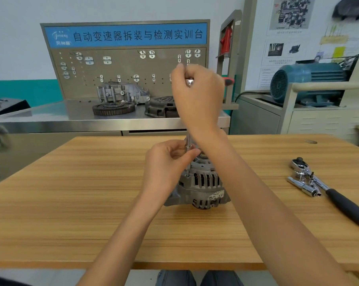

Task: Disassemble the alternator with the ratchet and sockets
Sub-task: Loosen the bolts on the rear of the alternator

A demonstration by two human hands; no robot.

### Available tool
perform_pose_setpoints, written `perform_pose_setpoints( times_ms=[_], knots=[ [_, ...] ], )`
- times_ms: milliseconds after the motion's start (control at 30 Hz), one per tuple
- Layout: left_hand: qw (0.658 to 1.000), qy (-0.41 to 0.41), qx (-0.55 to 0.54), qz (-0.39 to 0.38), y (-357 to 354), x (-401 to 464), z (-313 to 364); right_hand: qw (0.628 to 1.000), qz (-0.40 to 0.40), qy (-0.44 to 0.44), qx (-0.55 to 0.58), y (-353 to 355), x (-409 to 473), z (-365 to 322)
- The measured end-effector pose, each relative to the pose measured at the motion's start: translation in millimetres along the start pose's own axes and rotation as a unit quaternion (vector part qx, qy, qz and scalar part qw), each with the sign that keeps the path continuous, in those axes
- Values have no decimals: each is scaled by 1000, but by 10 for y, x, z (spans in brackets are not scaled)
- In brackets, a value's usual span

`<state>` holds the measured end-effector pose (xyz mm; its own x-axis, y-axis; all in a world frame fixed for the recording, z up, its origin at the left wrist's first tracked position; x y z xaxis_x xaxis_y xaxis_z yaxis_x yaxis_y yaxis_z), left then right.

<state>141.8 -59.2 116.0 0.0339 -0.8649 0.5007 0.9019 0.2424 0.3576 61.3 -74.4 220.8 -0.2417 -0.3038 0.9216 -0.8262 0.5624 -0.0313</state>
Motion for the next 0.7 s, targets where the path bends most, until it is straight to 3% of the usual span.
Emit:
perform_pose_setpoints(
  times_ms=[67,167,233,267,333,400,467,500,600,700],
  knots=[
    [1000,7,-12,-10,2,0,6,986,-70,-67,139,0,65,58],
    [999,16,-36,-35,-3,-3,16,915,-159,-179,325,-34,107,83],
    [999,15,-31,-30,1,0,23,878,-179,-220,385,-63,100,105],
    [999,16,-31,-28,4,4,27,883,-173,-214,381,-71,99,109],
    [999,19,-30,-25,4,8,18,934,-125,-146,302,-65,73,76],
    [1000,7,-17,-13,5,8,16,994,-39,-19,102,-26,1,20],
    [1000,5,-6,0,0,6,12,997,17,44,-64,-30,-59,-45],
    [1000,7,-6,4,0,5,12,997,12,46,-69,-34,-51,-48],
    [1000,16,-25,-5,22,-1,15,990,-93,-31,102,-38,67,47],
    [998,23,-34,-37,26,-17,20,929,-183,-155,282,-40,126,139]
  ],
)
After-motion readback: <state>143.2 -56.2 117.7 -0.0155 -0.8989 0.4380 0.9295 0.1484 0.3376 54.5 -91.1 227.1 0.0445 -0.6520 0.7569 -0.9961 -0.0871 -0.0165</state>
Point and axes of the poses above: each hand's wrist, its own x-axis towards the middle knuckle, its own y-axis out of the back of the hand, z = x × y, the point moved 3 cm from there along x, towards the middle knuckle, and after that the axes turned 7 degrees about x, right-handed, at the moved point
